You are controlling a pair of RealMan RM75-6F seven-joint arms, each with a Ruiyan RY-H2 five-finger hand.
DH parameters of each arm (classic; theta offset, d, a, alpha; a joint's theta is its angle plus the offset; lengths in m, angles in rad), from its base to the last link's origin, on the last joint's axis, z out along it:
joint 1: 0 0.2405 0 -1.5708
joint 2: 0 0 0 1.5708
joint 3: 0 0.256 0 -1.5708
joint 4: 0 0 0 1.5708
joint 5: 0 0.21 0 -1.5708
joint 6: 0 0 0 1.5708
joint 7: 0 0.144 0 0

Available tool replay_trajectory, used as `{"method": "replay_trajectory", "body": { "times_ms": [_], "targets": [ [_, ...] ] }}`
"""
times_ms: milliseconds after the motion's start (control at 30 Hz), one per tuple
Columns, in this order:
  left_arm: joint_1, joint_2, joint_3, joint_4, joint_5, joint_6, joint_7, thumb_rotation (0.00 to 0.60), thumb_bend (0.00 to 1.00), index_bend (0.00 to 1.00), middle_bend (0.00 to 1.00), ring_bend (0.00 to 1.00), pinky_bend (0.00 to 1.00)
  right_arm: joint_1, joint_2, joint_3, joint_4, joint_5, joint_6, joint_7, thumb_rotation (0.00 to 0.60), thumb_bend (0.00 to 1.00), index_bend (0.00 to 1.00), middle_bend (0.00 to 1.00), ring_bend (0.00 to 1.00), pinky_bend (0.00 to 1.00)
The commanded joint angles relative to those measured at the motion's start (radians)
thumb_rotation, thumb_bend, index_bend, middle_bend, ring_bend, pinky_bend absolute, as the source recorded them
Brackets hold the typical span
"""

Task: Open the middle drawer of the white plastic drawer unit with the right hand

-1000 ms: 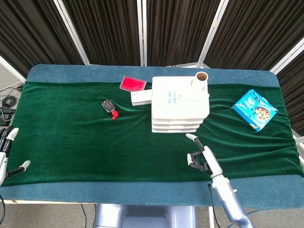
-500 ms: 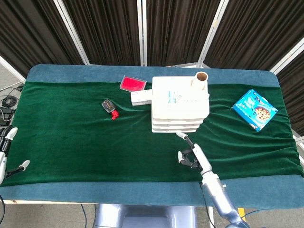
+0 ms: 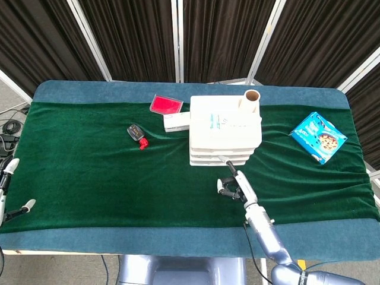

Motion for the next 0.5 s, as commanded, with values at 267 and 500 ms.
{"method": "replay_trajectory", "body": {
  "times_ms": [267, 500],
  "targets": [
    [-0.003, -0.002, 0.001, 0.002, -0.003, -0.009, 0.002, 0.600, 0.16, 0.00, 0.00, 0.00, 0.00, 0.010, -0.026, 0.023, 0.030, 0.020, -0.009, 0.028, 0.600, 0.56, 0.10, 0.91, 0.90, 0.72],
    [-0.005, -0.001, 0.001, 0.003, -0.005, -0.015, -0.004, 0.600, 0.16, 0.00, 0.00, 0.00, 0.00, 0.021, -0.042, 0.036, 0.050, 0.023, -0.017, 0.039, 0.600, 0.56, 0.11, 0.91, 0.90, 0.72]
  ]
}}
